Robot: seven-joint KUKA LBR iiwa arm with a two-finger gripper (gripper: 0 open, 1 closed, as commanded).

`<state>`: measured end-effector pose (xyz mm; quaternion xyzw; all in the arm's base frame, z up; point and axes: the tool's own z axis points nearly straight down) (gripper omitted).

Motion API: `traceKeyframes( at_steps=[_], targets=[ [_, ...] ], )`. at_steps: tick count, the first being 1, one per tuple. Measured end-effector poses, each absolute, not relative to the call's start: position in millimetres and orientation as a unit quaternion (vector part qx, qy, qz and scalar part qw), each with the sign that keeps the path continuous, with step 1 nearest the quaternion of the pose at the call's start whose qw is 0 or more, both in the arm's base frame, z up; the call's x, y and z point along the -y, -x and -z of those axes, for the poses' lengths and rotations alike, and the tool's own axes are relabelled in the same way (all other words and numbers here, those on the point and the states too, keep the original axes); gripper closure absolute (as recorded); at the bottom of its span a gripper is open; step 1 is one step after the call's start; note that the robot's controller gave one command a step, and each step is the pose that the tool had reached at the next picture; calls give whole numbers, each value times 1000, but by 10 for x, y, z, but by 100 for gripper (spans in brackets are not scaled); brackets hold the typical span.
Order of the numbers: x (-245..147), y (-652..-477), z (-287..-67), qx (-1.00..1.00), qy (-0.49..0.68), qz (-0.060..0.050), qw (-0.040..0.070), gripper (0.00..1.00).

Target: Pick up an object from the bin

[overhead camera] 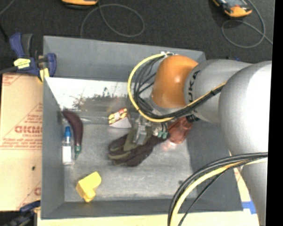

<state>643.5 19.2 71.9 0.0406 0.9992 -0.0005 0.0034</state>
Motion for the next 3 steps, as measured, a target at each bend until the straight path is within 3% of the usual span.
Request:
traceKeyframes(
  at_steps=[1, 2, 3],
  targets=[
    [-192, -6432, -728, -999, -40, 1, 3, 100],
    [-153, -6068, -1143, -1000, 30, 1, 5, 100],
    [-528, -6494, -894, -996, -90, 0, 5, 100]
  ],
)
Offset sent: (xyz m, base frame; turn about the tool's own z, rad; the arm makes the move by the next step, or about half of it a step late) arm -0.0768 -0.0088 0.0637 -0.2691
